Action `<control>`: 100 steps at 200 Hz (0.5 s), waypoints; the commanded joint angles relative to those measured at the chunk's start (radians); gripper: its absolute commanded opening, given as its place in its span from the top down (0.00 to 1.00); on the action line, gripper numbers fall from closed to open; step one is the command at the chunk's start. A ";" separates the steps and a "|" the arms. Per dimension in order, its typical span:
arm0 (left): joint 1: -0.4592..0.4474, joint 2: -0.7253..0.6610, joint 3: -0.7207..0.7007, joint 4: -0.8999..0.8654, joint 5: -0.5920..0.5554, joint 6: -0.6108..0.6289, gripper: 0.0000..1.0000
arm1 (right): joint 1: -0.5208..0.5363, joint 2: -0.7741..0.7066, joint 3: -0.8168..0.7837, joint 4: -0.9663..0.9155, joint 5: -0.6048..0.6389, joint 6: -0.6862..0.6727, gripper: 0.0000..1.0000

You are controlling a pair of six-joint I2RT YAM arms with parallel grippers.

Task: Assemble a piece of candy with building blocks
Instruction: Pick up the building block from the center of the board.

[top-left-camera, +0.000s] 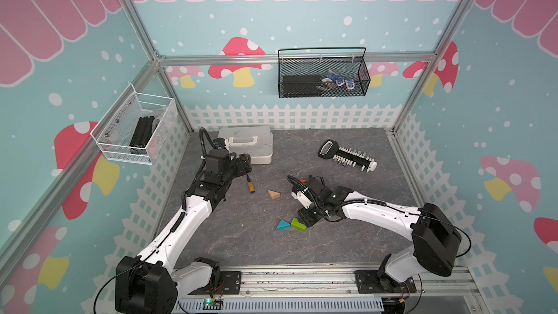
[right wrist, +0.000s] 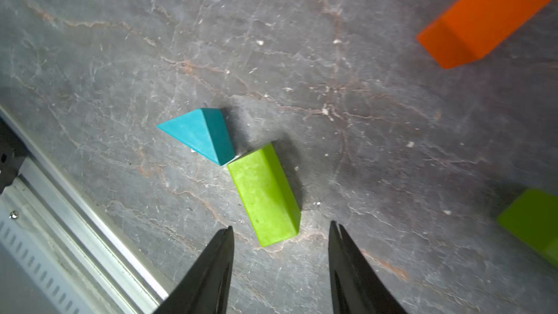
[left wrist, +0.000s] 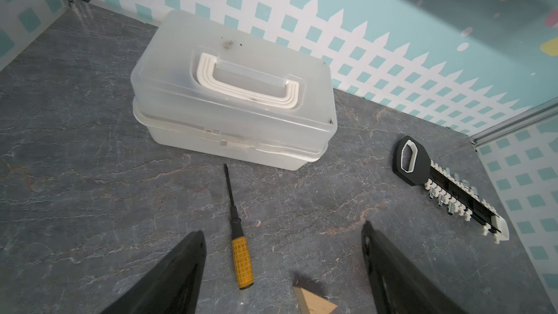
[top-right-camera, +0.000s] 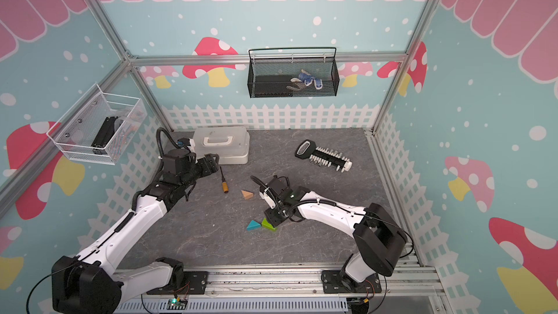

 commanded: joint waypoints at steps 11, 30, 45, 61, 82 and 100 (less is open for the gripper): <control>0.010 -0.012 -0.012 0.024 0.027 -0.027 0.15 | 0.059 0.085 0.067 -0.046 -0.023 -0.067 0.50; 0.015 -0.018 -0.020 0.023 0.026 -0.026 0.15 | 0.087 0.132 0.086 -0.063 0.015 -0.078 0.50; 0.018 -0.021 -0.025 0.021 0.026 -0.026 0.15 | 0.096 0.149 0.094 -0.063 0.044 -0.082 0.50; 0.023 -0.025 -0.027 0.019 0.027 -0.026 0.15 | 0.098 0.158 0.104 -0.061 0.058 -0.087 0.50; 0.024 -0.024 -0.027 0.019 0.031 -0.026 0.15 | 0.102 0.157 0.116 -0.060 0.083 -0.092 0.50; 0.026 -0.022 -0.029 0.019 0.031 -0.026 0.15 | 0.107 0.145 0.124 -0.060 0.104 -0.101 0.50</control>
